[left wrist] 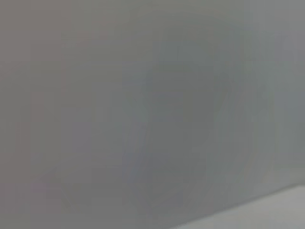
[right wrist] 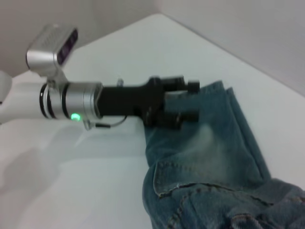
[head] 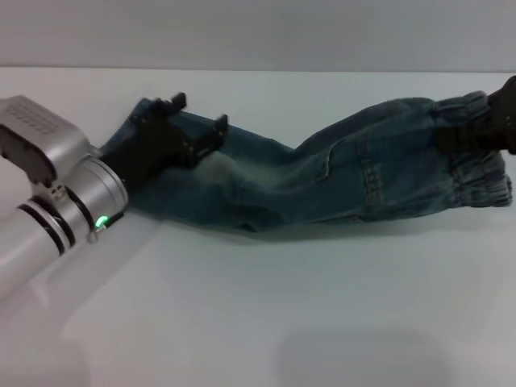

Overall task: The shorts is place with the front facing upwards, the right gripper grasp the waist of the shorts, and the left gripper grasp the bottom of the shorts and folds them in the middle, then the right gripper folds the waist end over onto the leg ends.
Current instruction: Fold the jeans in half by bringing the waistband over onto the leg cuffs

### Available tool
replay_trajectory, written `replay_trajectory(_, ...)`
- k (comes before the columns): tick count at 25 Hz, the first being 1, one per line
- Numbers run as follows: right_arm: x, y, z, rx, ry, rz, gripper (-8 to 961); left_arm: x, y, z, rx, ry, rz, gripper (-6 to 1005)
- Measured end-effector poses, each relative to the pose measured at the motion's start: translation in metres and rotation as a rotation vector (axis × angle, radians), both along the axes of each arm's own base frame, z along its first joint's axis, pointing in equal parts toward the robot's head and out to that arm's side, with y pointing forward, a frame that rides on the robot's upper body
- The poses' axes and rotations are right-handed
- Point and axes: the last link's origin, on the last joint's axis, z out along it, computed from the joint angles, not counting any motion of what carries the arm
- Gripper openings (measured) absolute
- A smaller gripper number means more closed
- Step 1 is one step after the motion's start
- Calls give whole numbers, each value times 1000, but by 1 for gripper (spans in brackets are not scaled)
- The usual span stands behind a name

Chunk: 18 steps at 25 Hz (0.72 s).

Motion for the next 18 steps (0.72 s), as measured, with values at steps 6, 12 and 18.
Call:
replay_trajectory(6, -7, -1, 7, 9, 42, 29, 73, 1, -11, -17, -89, 33, -16, 800)
replay_trajectory(12, -22, -1, 12, -18, 87, 85, 70, -4, -24, -27, -143, 37, -3, 800)
replay_trajectory(18, -37, 4, 13, -26, 111, 117, 69, -1, -36, -39, -216, 47, -19, 800)
